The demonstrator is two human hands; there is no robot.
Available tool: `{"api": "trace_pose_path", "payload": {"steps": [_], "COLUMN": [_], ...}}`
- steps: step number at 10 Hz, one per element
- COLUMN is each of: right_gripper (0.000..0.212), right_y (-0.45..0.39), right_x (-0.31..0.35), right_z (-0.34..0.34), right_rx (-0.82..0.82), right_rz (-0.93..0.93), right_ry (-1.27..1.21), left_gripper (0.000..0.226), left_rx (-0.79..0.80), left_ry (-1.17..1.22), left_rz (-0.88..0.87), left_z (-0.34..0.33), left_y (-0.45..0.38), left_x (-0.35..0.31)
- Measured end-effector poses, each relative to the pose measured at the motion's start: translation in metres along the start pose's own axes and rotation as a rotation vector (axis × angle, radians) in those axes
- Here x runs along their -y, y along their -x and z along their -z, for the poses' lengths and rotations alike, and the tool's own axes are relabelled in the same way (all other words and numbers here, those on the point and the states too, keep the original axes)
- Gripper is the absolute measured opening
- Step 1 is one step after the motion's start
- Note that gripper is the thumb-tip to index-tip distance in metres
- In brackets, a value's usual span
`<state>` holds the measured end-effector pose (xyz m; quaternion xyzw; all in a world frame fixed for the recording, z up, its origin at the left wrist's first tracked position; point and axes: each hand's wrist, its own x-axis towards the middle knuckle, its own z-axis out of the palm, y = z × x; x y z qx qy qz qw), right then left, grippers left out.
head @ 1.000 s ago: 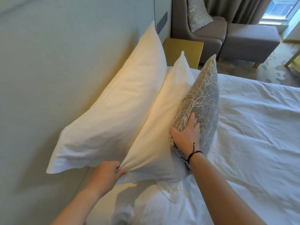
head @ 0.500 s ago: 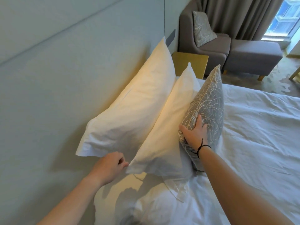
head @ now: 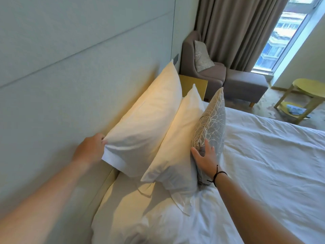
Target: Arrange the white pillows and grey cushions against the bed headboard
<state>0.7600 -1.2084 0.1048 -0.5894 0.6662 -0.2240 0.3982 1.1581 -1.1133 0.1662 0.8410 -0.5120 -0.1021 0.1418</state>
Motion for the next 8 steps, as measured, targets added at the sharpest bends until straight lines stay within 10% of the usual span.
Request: {"api": "trace_pose_path", "payload": {"steps": [5,8], "right_gripper": [0.073,0.029], "right_y": [0.085,0.125], "right_x": [-0.040,-0.015], "right_z": [0.031,0.066], "right_rx": [-0.204,-0.055], "right_rz": [-0.023,0.010], "right_ry": [-0.068,-0.220], "left_gripper": [0.022,0.018], "left_rx": [-0.087,-0.146], "left_ry": [-0.088,-0.060], "left_rz": [-0.061,-0.298], "left_z": [0.010,-0.010], "left_y": [0.001,0.038], "left_x": [0.014,-0.060]}}
